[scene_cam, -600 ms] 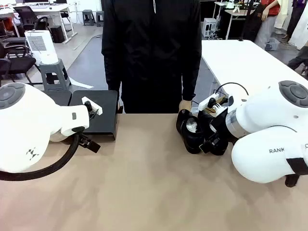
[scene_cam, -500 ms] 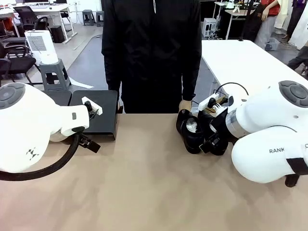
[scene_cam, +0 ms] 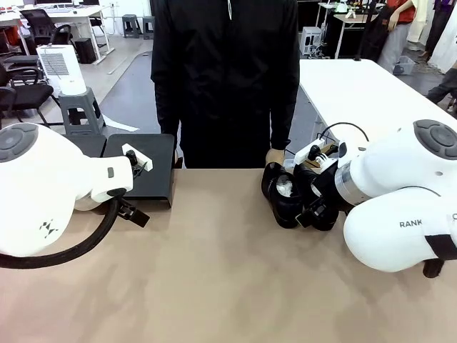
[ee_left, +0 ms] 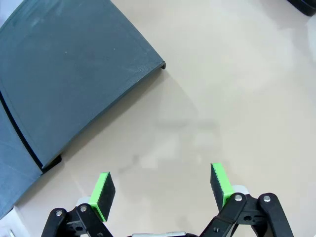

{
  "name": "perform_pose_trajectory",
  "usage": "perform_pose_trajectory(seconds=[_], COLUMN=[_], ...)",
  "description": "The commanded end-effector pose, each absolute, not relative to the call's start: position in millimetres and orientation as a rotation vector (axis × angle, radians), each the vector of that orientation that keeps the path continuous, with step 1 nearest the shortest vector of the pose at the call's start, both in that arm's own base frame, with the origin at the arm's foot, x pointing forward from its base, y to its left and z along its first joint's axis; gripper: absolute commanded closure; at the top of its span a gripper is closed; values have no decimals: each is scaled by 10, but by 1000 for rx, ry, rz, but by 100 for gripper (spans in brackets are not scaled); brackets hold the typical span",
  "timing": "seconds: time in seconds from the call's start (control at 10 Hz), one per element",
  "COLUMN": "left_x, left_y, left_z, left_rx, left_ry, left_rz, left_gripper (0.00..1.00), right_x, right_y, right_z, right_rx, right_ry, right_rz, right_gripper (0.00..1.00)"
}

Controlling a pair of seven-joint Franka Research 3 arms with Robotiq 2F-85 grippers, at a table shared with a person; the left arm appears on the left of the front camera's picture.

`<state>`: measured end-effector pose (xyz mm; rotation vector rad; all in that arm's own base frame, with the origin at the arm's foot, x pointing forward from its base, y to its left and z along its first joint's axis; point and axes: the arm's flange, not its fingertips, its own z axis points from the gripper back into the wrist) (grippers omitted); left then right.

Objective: Organize the shoes by placing them on the stand.
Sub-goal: Pick up one Shoe and place it in the middle of the table.

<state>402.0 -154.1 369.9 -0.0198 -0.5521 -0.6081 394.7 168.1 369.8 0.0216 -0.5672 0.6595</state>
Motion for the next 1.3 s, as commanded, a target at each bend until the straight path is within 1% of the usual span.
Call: perform_pose_trajectory(seconds=[0.0,0.6,0.7,0.8,0.9,1.0,1.1,1.2], left_x=[4025,4025,4025,4020,3972,3952,3953,3982], left_y=[-1527,-1527,-1527,-1540,-1400,-1225,-1068,-892], left_z=[3701,3701,3701,3699,3931,4139,4283,4419], left_rx=[-21,-21,-21,-20,-34,-50,-75,-168], left_ry=[-552,-552,-552,-552,-563,-582,-587,-551], left_rz=[-604,-604,-604,-608,-587,-568,-527,-539], left_gripper=[0,0,0,0,0,0,0,0], right_x=[3947,3947,3875,3823,3762,3690,3638,3611], right_y=[1681,1681,1677,1569,1415,1266,1098,883], right_z=[3698,3698,3727,3892,4080,4288,4457,4602], right_rx=[22,22,90,110,127,198,232,268], right_ry=[-567,-567,-529,-535,-540,-552,-572,-571], right_rz=[659,659,688,667,625,609,570,537], right_gripper=[0,0,0,0,0,0,0,0])
